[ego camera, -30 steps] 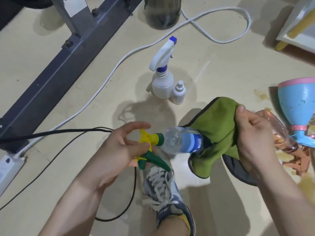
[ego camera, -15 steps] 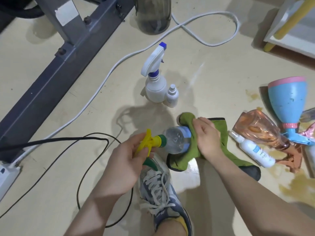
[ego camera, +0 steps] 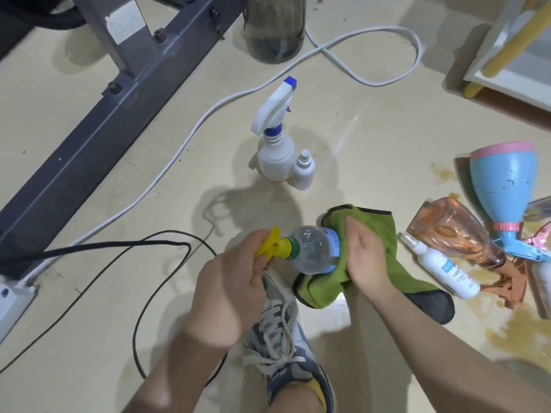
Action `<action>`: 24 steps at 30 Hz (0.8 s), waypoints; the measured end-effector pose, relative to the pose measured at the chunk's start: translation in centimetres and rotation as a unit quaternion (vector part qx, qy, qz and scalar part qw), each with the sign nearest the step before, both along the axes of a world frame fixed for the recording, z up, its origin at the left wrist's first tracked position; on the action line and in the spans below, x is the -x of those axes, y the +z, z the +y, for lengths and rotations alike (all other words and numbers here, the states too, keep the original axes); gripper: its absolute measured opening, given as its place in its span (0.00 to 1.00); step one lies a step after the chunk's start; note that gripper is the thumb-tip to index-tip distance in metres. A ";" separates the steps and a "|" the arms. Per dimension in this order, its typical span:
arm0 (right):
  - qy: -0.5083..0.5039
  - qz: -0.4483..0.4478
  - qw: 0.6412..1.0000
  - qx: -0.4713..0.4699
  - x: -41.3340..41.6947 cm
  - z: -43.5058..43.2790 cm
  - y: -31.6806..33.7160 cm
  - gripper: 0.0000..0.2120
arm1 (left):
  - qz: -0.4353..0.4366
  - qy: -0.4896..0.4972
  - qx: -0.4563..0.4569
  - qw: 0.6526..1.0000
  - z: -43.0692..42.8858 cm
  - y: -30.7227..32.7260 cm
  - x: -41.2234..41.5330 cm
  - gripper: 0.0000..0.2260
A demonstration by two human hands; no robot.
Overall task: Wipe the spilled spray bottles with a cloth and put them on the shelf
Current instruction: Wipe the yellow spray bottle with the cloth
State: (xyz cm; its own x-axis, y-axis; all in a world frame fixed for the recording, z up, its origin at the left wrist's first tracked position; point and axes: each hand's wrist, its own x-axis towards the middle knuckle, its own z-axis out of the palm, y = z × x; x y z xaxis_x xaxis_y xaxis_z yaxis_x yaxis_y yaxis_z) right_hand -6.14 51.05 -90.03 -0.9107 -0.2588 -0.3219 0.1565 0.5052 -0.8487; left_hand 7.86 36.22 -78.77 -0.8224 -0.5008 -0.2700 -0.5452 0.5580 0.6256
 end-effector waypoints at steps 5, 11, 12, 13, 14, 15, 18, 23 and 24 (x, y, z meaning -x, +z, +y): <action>0.093 0.027 0.993 0.072 -2.4 -2.9 3.1 0.22 | 0.053 -0.073 0.058 0.994 -0.8 -0.9 -0.4 0.26; 0.158 0.017 0.987 0.037 -0.2 0.8 1.0 0.22 | 0.116 -0.206 0.164 0.958 -1.0 -1.4 -0.3 0.26; 0.133 -0.009 0.991 0.005 0.3 1.9 0.2 0.22 | 0.141 -0.224 0.175 0.948 -0.9 -1.4 0.2 0.24; 0.116 -0.034 0.993 0.000 0.5 2.7 0.1 0.22 | 0.167 -0.239 0.190 0.937 -0.8 -1.6 0.7 0.23; 0.101 -0.053 0.993 0.019 0.8 3.5 -0.3 0.22 | 0.185 -0.248 0.208 0.928 -0.6 -1.7 1.3 0.23; 0.060 -0.082 0.993 0.054 0.9 3.9 -0.2 0.23 | 0.190 -0.245 0.228 0.923 -0.4 -1.7 1.8 0.22; -0.049 -0.177 0.966 0.180 0.1 3.4 2.4 0.22 | 0.173 -0.169 0.282 0.929 -0.1 -1.4 2.8 0.19; 0.006 -0.092 0.969 0.230 -3.9 1.1 8.5 0.17 | 0.143 -0.015 -0.032 0.989 1.2 -1.2 1.5 0.22; 0.029 -0.066 0.971 0.229 -4.7 0.4 9.0 0.11 | 0.119 0.008 -0.108 0.987 1.4 -0.8 1.3 0.20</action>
State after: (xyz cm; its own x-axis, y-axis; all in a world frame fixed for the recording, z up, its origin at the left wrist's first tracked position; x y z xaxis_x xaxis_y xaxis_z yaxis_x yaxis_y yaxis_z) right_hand -1.46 51.42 -81.05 -0.8488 -0.4520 -0.2743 0.2626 0.0900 -0.9607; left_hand 6.60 37.59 -79.56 -0.8676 -0.4666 -0.1720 -0.3760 0.3891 0.8410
